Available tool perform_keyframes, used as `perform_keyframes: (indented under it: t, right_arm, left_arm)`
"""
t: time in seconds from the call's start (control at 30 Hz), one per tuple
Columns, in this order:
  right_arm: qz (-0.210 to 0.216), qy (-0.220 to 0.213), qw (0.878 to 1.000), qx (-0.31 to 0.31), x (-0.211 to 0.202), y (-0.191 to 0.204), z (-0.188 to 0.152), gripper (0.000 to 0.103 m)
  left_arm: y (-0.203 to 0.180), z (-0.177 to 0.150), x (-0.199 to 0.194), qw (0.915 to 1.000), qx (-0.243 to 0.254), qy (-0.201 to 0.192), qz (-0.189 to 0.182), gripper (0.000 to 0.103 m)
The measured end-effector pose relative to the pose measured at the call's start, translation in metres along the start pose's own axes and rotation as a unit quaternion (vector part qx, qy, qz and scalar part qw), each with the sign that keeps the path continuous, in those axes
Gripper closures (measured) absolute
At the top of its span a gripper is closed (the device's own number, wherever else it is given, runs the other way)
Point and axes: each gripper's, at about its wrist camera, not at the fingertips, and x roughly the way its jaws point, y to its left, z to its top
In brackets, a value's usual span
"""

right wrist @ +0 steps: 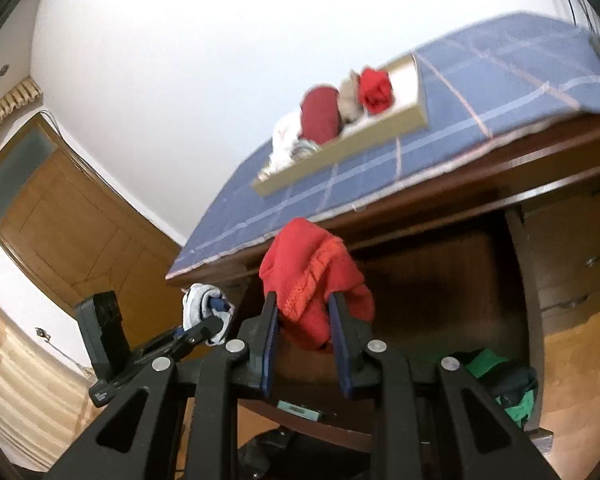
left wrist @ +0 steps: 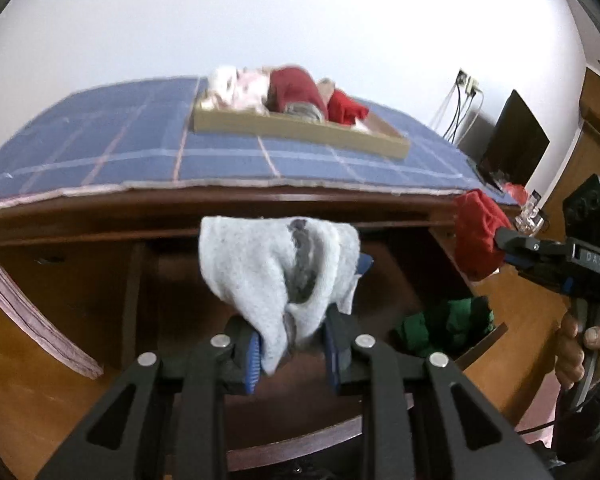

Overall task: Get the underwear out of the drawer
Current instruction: 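Lift the white-grey sock and red knit garment up over the tray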

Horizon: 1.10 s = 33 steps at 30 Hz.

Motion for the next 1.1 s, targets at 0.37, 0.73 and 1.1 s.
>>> perform_keyframes:
  t: [0.37,0.73,1.1]
  right_arm:
    - [0.004,-0.055,0.998,-0.041,-0.041,0.038,0.006,0.076]
    - [-0.008,-0.107,0.991,-0.076,-0.062,0.067,0.026,0.076]
    - [-0.024,-0.152,0.982,-0.106,-0.069,0.092,0.052,0.076]
  left_arm:
    - [-0.01,0.013,-0.041,0.9977,0.007,-0.067,0.0,0.079]
    - [-0.031,0.038,-0.055,0.9936,0.038,-0.106,0.001,0.079]
    - [-0.056,0.072,-0.059,0.9864,0.072,-0.148,0.007,0.079]
